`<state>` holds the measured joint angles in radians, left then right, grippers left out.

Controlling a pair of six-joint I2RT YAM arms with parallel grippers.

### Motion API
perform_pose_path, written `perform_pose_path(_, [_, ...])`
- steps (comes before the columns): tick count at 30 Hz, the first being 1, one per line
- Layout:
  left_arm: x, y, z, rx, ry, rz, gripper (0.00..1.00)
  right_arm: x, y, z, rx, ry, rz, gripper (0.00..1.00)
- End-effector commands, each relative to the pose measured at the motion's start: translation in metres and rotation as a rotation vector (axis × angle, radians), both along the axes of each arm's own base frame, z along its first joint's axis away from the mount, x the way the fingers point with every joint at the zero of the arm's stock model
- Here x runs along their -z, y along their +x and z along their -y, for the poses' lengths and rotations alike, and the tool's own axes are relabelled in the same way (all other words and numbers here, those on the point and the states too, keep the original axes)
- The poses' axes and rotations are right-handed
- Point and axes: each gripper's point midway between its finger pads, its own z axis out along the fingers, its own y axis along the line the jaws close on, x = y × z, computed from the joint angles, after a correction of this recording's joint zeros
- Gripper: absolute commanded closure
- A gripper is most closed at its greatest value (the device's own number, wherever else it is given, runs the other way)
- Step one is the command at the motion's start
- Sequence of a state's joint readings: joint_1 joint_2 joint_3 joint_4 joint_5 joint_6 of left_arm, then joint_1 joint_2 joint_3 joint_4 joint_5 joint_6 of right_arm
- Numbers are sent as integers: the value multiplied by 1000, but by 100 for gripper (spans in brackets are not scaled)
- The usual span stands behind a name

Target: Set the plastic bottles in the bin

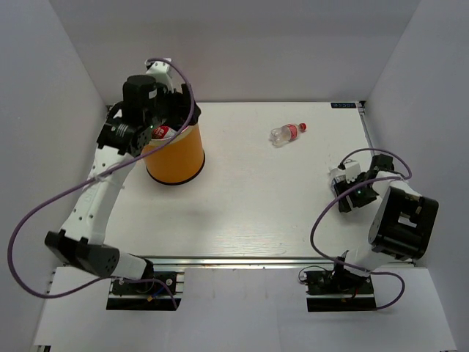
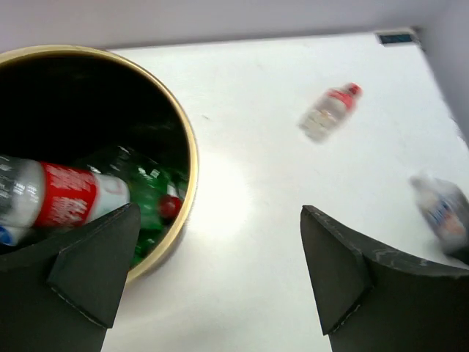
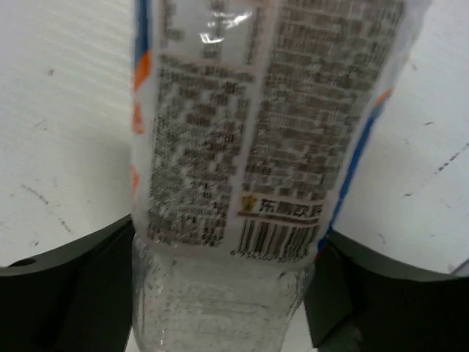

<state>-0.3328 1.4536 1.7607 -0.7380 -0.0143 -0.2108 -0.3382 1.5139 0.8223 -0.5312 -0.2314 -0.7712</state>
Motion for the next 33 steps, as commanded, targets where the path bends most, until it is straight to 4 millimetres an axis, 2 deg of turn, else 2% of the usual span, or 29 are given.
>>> perform_pose_path(1, [-4, -34, 24, 158, -109, 14, 0, -6, 26, 3, -51, -14, 40, 25])
perform_pose_path(2, [1, -47, 21, 166, -112, 8, 0, -1, 24, 1, -64, -7, 11, 54])
perform_pose_path(4, [-1, -59, 20, 172, -137, 17, 0, -12, 25, -7, -90, 41, 8, 79])
perform_pose_path(5, [4, -65, 20, 180, -138, 8, 0, -23, 23, -12, -128, 54, 17, 97])
perform_pose_path(6, [-4, -74, 18, 187, -155, 28, 0, -33, 25, -29, -172, 136, 51, 100])
perform_pose_path(7, [-6, -80, 20, 205, -162, 31, 0, -54, 38, -33, -204, 151, 109, 100])
perform_pose_path(8, [-2, -84, 20, 213, -162, 18, 0, -67, 25, -45, -251, 190, 89, 100])
perform_pose_path(9, [0, -90, 19, 221, -162, 5, 0, -96, 36, -73, -362, 269, 186, 100])
perform_pose_path(10, [0, -97, 19, 234, -167, 3, 0, -112, 40, -82, -414, 281, 224, 100])
perform_pose_path(11, [6, -101, 20, 243, -168, -9, 0, -147, 45, -111, -511, 330, 267, 100])
perform_pose_path(13, [5, -112, 18, 254, -174, 3, 0, -176, 47, -144, -601, 447, 310, 100])
perform_pose_path(14, [-3, -122, 15, 257, -182, 40, 0, -189, 47, -164, -663, 482, 324, 100])
perform_pose_path(15, [-10, -125, 8, 231, -179, 70, 0, -229, 61, -189, -727, 539, 402, 100])
perform_pose_path(16, [-17, -130, 3, 207, -187, 94, 0, -246, 59, -216, -790, 605, 426, 100])
perform_pose_path(17, [-24, -135, -3, 190, -188, 122, 0, -271, 66, -229, -820, 618, 478, 100])
perform_pose_path(18, [-43, -145, -10, 175, -198, 182, 0, -299, 88, -245, -825, 636, 570, 100])
perform_pose_path(19, [-61, -150, -17, 148, -203, 232, 0, -312, 82, -281, -847, 709, 531, 100])
perform_pose_path(20, [-68, -155, -21, 137, -205, 250, 0, -322, 85, -295, -859, 726, 550, 100])
perform_pose_path(21, [-73, -157, -23, 128, -205, 257, 0, -350, 104, -312, -867, 754, 655, 100])
perform_pose_path(22, [-89, -163, -30, 110, -213, 302, 0, -358, 95, -345, -884, 819, 616, 100])
perform_pose_path(23, [-91, -166, -31, 110, -213, 300, 0, -368, 106, -360, -871, 850, 650, 100])
perform_pose_path(24, [-93, -169, -36, 90, -219, 303, 0, -392, 105, -382, -922, 872, 743, 100])
perform_pose_path(25, [-97, -175, -37, 88, -234, 313, 0, -384, 103, -403, -881, 946, 654, 100])
perform_pose_path(26, [-94, -176, -38, 88, -234, 312, 0, -403, 114, -413, -876, 954, 772, 100])
perform_pose_path(28, [-90, -179, -37, 81, -267, 300, 0, -437, 100, -443, -918, 1063, 851, 100])
perform_pose_path(29, [-91, -185, -39, 82, -270, 310, 0, -409, 116, -468, -888, 1067, 795, 100])
perform_pose_path(30, [-87, -183, -39, 69, -280, 297, 0, -450, 109, -474, -926, 1088, 888, 100])
perform_pose_path(31, [-87, -187, -43, 61, -279, 301, 0, -432, 108, -500, -947, 1099, 846, 98])
perform_pose_path(33, [-81, -191, -49, 26, -278, 280, 0, -426, 117, -522, -933, 1111, 870, 97])
